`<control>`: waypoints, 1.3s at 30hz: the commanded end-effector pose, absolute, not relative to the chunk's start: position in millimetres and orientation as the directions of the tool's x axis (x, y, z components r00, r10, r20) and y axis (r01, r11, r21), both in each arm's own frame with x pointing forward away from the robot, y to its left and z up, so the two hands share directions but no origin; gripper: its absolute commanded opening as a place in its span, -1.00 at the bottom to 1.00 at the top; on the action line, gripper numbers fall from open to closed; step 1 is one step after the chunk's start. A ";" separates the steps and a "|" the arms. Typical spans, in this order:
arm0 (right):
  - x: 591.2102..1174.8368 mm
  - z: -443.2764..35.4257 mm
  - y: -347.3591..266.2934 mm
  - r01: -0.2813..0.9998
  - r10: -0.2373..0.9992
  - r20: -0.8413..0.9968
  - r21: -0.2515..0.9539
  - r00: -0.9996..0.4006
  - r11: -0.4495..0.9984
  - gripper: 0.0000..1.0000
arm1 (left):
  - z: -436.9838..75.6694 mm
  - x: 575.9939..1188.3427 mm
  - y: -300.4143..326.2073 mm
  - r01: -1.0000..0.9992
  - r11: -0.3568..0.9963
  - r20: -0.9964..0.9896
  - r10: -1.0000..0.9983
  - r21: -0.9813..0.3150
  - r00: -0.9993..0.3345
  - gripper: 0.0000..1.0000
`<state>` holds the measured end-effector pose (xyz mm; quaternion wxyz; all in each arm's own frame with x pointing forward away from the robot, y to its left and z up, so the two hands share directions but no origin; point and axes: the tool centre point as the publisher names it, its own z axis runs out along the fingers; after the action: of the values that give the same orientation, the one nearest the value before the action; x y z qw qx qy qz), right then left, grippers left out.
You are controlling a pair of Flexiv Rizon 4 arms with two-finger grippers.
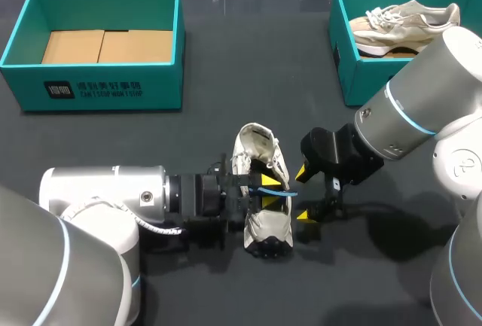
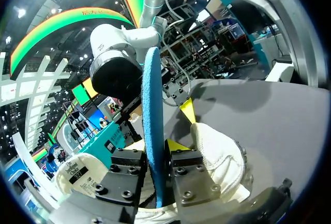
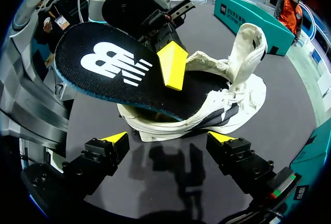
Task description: Take the shoe out of the shoebox, open the shoe tongue, remove and reinsert the insole, then place the shoe into the shoebox
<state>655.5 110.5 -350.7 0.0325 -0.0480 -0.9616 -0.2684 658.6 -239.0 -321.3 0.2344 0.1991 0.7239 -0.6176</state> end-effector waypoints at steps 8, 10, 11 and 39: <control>654.1 -351.7 111.5 0.110 0.077 0.085 0.512 -0.993 0.852 1.00 | -309.1 648.6 -238.0 0.612 0.141 -0.617 0.009 -0.778 -0.787 -0.74; 654.1 -351.7 111.5 0.110 0.077 0.085 0.512 -0.993 0.852 1.00 | -310.3 648.3 -238.4 0.625 0.142 -0.631 0.009 -0.767 -0.776 -0.93; 654.1 -351.7 111.5 0.110 0.077 0.085 0.512 -0.993 0.852 1.00 | -311.5 648.2 -238.4 0.629 0.139 -0.634 0.012 -0.765 -0.774 -1.00; 654.1 -351.7 111.5 0.110 0.077 0.085 0.512 -0.993 0.852 1.00 | -352.3 673.9 -231.7 0.648 0.207 -0.662 0.000 -0.733 -0.750 -1.00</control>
<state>655.5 110.5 -350.7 0.0325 -0.0480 -0.9616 -0.2684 671.4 -228.4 -346.8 0.2718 0.2241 0.7258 -0.5908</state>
